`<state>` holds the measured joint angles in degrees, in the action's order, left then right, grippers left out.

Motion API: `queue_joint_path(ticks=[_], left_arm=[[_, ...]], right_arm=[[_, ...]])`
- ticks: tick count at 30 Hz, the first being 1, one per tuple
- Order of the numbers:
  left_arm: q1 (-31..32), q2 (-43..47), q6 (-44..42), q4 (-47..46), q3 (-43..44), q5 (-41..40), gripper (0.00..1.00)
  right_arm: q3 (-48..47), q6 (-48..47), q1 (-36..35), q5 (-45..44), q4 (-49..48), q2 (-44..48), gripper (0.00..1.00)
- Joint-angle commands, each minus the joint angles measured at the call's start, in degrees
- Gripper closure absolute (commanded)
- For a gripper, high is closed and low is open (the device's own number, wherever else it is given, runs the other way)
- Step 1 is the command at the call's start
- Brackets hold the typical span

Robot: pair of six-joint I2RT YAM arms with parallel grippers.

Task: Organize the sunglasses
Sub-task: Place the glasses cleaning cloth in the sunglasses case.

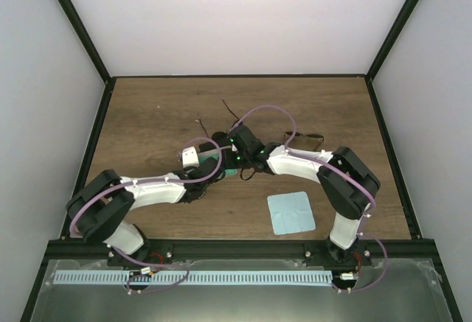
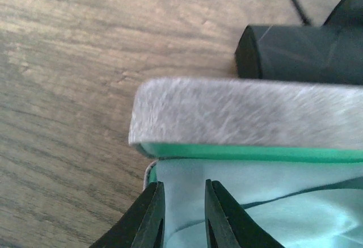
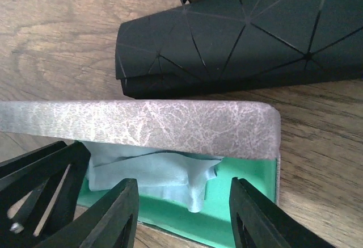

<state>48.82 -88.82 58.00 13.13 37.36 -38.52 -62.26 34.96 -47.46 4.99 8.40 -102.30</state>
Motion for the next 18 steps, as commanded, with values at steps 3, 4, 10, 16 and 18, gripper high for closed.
queue_joint_path(ticks=[3,4,10,16,18], left_arm=[[-0.30,7.67,-1.27,0.14,-0.36,1.93,0.76],[-0.31,8.56,-1.75,-0.12,-0.30,2.51,0.75],[-0.30,9.33,-4.05,-2.22,0.02,7.14,0.75],[-0.30,5.90,-6.73,-11.99,-2.88,16.19,0.95],[-0.30,3.96,-6.74,-13.54,-3.33,16.42,0.96]], right_arm=[[0.76,-0.16,-0.53,-1.67,-1.21,2.53,0.59],[0.86,-0.16,-0.53,-1.66,-1.39,2.61,0.61],[1.81,0.28,-0.53,-2.57,-2.28,3.25,0.82],[3.71,1.25,-0.51,-4.54,-3.43,4.73,0.96],[4.15,1.53,-0.53,-3.95,-4.34,4.62,0.95]])
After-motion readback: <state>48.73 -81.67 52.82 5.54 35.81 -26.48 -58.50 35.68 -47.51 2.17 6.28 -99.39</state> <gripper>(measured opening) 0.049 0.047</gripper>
